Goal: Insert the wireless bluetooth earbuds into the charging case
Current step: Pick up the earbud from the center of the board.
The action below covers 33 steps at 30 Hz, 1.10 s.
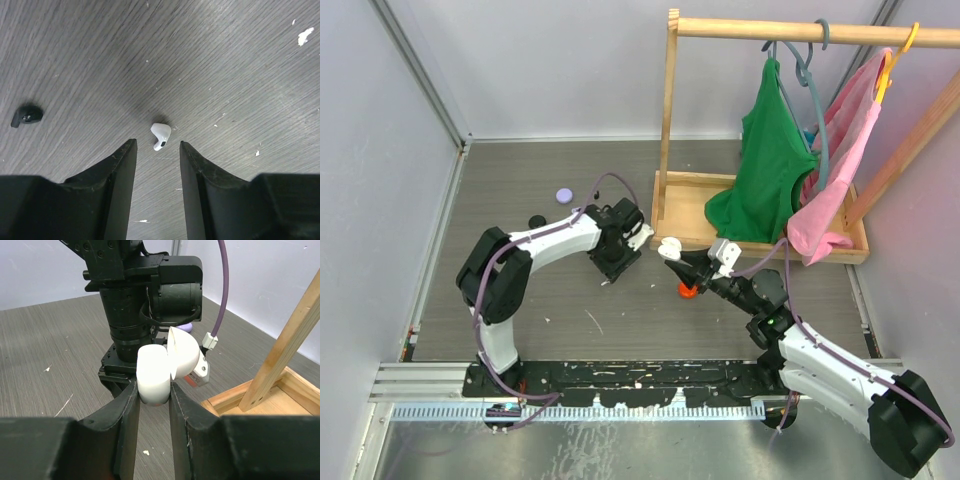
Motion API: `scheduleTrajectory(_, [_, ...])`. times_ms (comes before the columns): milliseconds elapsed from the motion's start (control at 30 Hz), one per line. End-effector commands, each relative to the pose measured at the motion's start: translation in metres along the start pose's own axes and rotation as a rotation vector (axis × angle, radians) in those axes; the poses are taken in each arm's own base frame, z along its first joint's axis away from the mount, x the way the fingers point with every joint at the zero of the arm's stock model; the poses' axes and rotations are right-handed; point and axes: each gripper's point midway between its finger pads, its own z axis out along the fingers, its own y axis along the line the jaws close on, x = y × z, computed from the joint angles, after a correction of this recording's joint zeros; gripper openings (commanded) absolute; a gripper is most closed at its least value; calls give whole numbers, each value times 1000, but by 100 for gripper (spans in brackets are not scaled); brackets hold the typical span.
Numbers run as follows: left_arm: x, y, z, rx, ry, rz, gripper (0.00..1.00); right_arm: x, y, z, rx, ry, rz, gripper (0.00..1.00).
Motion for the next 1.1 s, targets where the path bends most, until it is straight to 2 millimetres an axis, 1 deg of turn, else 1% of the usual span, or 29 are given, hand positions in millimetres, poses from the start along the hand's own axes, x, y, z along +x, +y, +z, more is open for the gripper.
scheduleTrajectory(0, [-10, 1, -2, 14, -5, 49, 40, -18, 0, 2, -4, -65, -16, 1])
scheduleTrajectory(67, [-12, 1, 1, 16, 0, 53, 39, -18, 0, 2, -5, -65, -16, 1])
scheduleTrajectory(167, [-6, 3, 4, 10, 36, 55, 37, -19, 0, 2, -4, -66, -17, 1])
scheduleTrajectory(300, [-5, 2, 10, 17, 46, 56, 34, -18, 0, 2, -6, -63, -16, 1])
scheduleTrajectory(467, [1, 1, 17, 22, 85, 48, 33, -19, 1, 2, -8, -66, -18, 1])
scheduleTrajectory(667, [2, 0, 22, 27, 83, 37, 24, -19, 2, 2, -14, -66, -18, 1])
scheduleTrajectory(800, [0, 2, 15, 4, 60, 7, 16, -18, 1, 2, -13, -63, -18, 1])
scheduleTrajectory(833, [-6, 4, 14, -9, 28, -10, 14, -18, 2, 2, -15, -63, -18, 1])
scheduleTrajectory(933, [-12, 9, 0, -53, -32, -69, 9, -18, 3, 3, -21, -61, -19, 1])
scheduleTrajectory(1000, [-20, 13, -12, -82, -97, -129, 5, -17, 4, 3, -28, -61, -19, 1])
scheduleTrajectory(1067, [-28, 11, -23, -83, -171, -195, 4, -17, 5, 5, -40, -63, -19, 1])
